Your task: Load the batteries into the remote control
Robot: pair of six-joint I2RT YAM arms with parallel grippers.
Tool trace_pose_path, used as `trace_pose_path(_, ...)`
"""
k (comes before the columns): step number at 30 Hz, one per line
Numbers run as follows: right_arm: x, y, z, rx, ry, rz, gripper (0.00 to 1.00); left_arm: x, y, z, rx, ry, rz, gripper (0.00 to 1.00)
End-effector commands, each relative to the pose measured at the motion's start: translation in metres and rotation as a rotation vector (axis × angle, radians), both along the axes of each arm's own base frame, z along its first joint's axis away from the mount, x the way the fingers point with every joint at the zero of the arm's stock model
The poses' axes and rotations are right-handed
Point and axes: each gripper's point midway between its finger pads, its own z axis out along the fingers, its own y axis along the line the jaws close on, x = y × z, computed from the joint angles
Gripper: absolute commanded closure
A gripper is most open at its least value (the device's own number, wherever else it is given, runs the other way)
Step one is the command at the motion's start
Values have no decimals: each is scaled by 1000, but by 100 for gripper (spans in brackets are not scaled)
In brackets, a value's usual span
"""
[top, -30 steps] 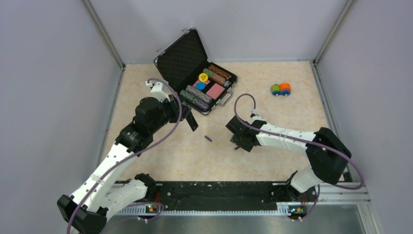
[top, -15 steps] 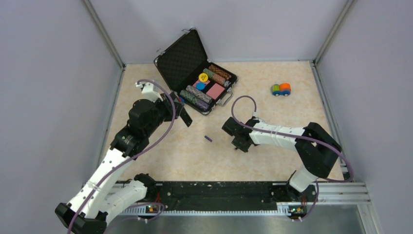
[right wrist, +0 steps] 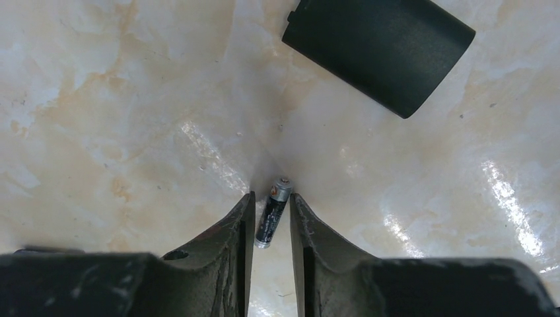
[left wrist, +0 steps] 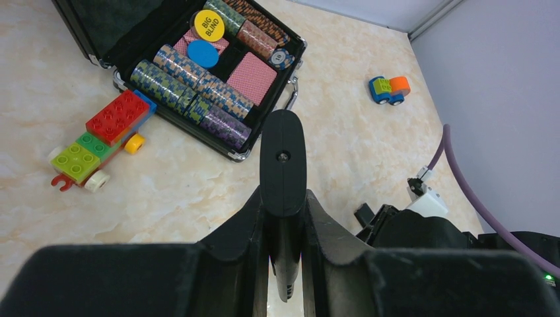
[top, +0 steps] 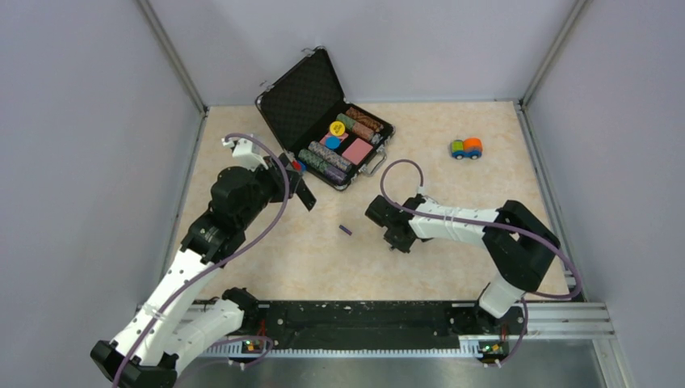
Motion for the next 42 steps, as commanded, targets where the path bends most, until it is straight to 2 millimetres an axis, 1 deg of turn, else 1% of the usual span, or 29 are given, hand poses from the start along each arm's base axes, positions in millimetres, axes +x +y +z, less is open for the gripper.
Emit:
trace_pose_path(1, 1, 3, -4, -32, 2, 24, 73, 0, 4, 11, -8, -42, 12, 100)
trace_pose_path(2, 1, 3, -5, -37, 6, 30, 74, 0, 4, 11, -8, -41, 13, 100)
trace_pose_path(6, -3, 2, -15, -60, 40, 46, 84, 0, 6, 12, -9, -43, 24, 100)
trace_pose_path(10, -5, -1, -20, -92, 59, 59, 90, 0, 9, 15, -14, -54, 35, 100)
trace_pose_path(12, -1, -2, -14, -109, 35, 78, 95, -1, 8, 16, -15, -56, 28, 100)
trace_pose_path(13, 4, 0, -8, -113, 13, 100, 100, -2, 8, 16, -16, -54, 25, 100)
trace_pose_path(14, 8, 3, -1, -117, -8, 128, 100, -2, 6, 15, -18, -50, 19, 100)
trace_pose_path(15, 13, 6, 8, -112, -34, 149, 100, -2, 5, 14, -20, -44, 13, 100)
trace_pose_path(18, 31, 20, 44, -56, -156, 235, 100, -2, -2, 7, -34, -16, -15, 100)
trace_pose_path(20, 40, 27, 69, -23, -235, 291, 100, -3, -9, 6, -51, -5, -45, 100)
trace_pose_path(23, 48, 32, 105, 8, -346, 403, 100, -8, -31, 6, -87, 8, -164, 100)
trace_pose_path(25, 49, 31, 129, 23, -419, 458, 100, -11, -45, 9, -102, 6, -247, 100)
trace_pose_path(27, 49, 30, 155, 35, -491, 525, 100, -13, -60, 13, -114, -6, -336, 100)
trace_pose_path(29, 47, 32, 187, 78, -557, 583, 100, -15, -73, 18, -132, -22, -413, 100)
trace_pose_path(31, 45, 37, 228, 133, -659, 636, 100, -15, -84, 24, -160, -41, -475, 100)
trace_pose_path(33, 40, 39, 264, 180, -762, 692, 100, -15, -96, 34, -204, -60, -537, 100)
trace_pose_path(36, 30, 46, 310, 240, -902, 795, 100, -16, -115, 47, -302, -48, -637, 100)
trace_pose_path(38, 23, 51, 329, 264, -963, 859, 100, -20, -126, 57, -374, -48, -713, 100)
trace_pose_path(42, 14, 63, 357, 304, -1041, 959, 100, -23, -139, 74, -494, -72, -820, 100)
